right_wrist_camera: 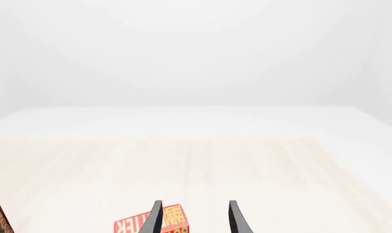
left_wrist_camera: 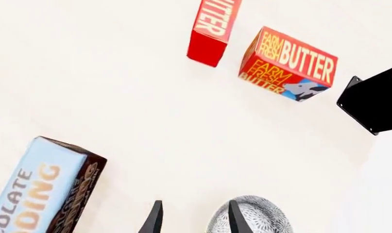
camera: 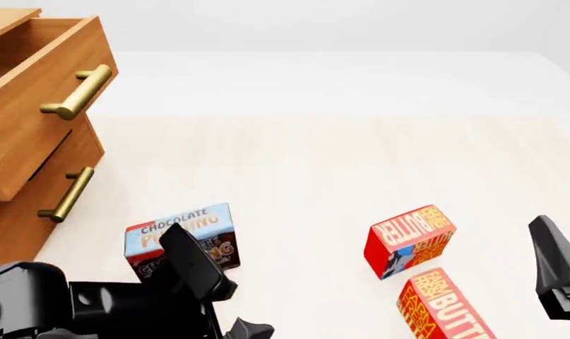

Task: Put the bowl in the top drawer of the cabinet.

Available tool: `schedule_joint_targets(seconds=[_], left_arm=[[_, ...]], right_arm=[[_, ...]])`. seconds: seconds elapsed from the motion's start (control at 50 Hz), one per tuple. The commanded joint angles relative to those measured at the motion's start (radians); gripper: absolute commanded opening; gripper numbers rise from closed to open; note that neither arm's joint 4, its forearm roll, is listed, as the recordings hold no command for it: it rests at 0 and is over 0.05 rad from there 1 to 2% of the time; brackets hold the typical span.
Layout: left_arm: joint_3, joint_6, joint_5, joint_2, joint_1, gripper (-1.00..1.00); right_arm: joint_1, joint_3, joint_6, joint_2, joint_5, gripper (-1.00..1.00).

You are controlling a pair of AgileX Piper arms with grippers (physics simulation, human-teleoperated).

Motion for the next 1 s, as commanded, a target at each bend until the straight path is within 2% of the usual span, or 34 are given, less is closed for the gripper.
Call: schedule_joint_targets(seconds=[0.02, 0.2, 0.38, 0.54, 0.68, 1.0], left_arm=[[0.050, -0.052, -0.065, 0.029, -0.029, 1.00], [0.109, -0.101, -0.128, 0.054, -0.047, 1.00], [0.141, -0.127, -0.102, 0.020, -0.044, 1.00], [0.132, -0.103, -0.014, -0.045, -0.012, 1.00], [0.140, -0.103, -0.008, -0.054, -0.006, 1.00], [0.172, -0.137, -0.115, 0.013, -0.025, 1.00]], right_arm=[[0.001, 0.000, 0.000, 0.000, -0.001, 1.00], [0.003, 0.000, -0.001, 0.000, -0.001, 1.00], [0.005, 0.000, -0.003, 0.000, 0.001, 1.00], [0.010, 0.000, -0.004, 0.000, 0.003, 1.00], [0.014, 0.000, -0.005, 0.000, 0.005, 1.00], [0.011, 0.000, -0.004, 0.000, 0.006, 1.00]])
